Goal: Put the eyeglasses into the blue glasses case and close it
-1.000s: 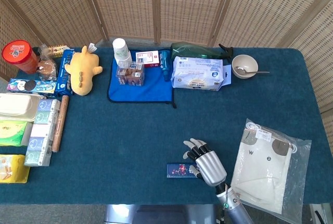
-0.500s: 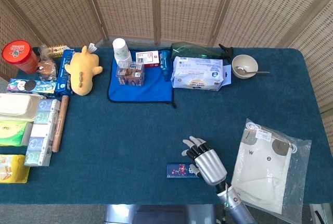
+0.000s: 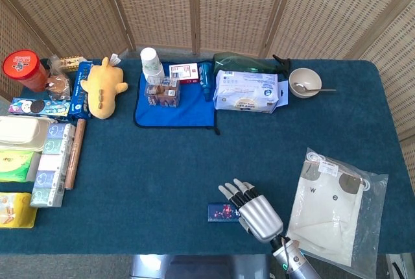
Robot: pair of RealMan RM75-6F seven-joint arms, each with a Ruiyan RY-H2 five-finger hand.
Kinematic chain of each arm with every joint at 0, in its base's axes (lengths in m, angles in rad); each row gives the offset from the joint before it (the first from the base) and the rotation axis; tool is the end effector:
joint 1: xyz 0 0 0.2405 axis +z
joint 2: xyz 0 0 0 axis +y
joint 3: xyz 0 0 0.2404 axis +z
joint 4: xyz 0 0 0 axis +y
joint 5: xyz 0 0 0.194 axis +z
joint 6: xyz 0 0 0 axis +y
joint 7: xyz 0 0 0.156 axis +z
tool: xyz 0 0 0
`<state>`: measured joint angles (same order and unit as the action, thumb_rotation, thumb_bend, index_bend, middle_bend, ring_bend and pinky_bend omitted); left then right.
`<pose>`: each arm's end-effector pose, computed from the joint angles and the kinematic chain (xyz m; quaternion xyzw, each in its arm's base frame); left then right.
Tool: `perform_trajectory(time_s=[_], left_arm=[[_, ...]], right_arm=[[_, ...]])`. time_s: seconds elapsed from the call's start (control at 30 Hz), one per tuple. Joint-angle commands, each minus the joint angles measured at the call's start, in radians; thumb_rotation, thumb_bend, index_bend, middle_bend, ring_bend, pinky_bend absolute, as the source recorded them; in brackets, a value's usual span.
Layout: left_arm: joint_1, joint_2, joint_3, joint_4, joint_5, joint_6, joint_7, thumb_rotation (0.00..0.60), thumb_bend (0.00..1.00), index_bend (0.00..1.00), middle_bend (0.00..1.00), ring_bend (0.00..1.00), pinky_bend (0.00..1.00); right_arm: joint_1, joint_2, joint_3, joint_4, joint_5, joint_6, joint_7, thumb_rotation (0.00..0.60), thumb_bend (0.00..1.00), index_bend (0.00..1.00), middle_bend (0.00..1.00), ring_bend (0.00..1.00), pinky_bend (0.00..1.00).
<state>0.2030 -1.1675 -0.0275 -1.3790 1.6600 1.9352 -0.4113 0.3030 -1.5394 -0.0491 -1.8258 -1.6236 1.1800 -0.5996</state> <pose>-0.3105 0.0881 0.2167 -0.4858 -0.3578 -0.5292 0.5966 -0.1295 -0.1787 -0.0042 0.7766 -0.3156 0.4032 0.3670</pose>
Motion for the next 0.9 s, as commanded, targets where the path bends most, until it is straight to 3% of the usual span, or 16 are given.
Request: perform_trajectory(time_s=[0.03, 0.3, 0.63, 0.77, 0.9], left_arm=[[-0.001, 0.0, -0.001, 0.0, -0.001, -0.002, 0.0, 0.6, 0.29, 0.2, 0.13, 0.0, 0.0], [-0.002, -0.002, 0.002, 0.002, 0.0, -0.001, -0.003, 0.6, 0.29, 0.2, 0.13, 0.0, 0.0], [0.004, -0.004, 0.004, 0.01, -0.007, 0.002, -0.012, 0.599, 0.29, 0.2, 0.13, 0.0, 0.0], [0.003, -0.005, 0.004, 0.012, -0.008, 0.002, -0.013, 0.6, 0.29, 0.2, 0.13, 0.0, 0.0], [0.002, -0.005, 0.002, 0.013, -0.009, 0.001, -0.013, 0.6, 0.29, 0.2, 0.13, 0.0, 0.0]], right_arm=[[0.006, 0.012, -0.009, -0.023, 0.021, -0.024, -0.032, 0.6, 0.32, 0.0, 0.1, 0.06, 0.2], [0.01, 0.021, -0.027, -0.065, 0.09, -0.069, -0.12, 0.6, 0.32, 0.0, 0.06, 0.02, 0.18], [0.033, 0.006, -0.013, -0.067, 0.163, -0.108, -0.169, 0.6, 0.32, 0.0, 0.05, 0.01, 0.18], [0.054, -0.001, 0.006, -0.064, 0.208, -0.132, -0.18, 0.6, 0.32, 0.0, 0.06, 0.04, 0.18], [0.074, -0.005, 0.024, -0.068, 0.236, -0.145, -0.17, 0.6, 0.32, 0.02, 0.16, 0.14, 0.2]])
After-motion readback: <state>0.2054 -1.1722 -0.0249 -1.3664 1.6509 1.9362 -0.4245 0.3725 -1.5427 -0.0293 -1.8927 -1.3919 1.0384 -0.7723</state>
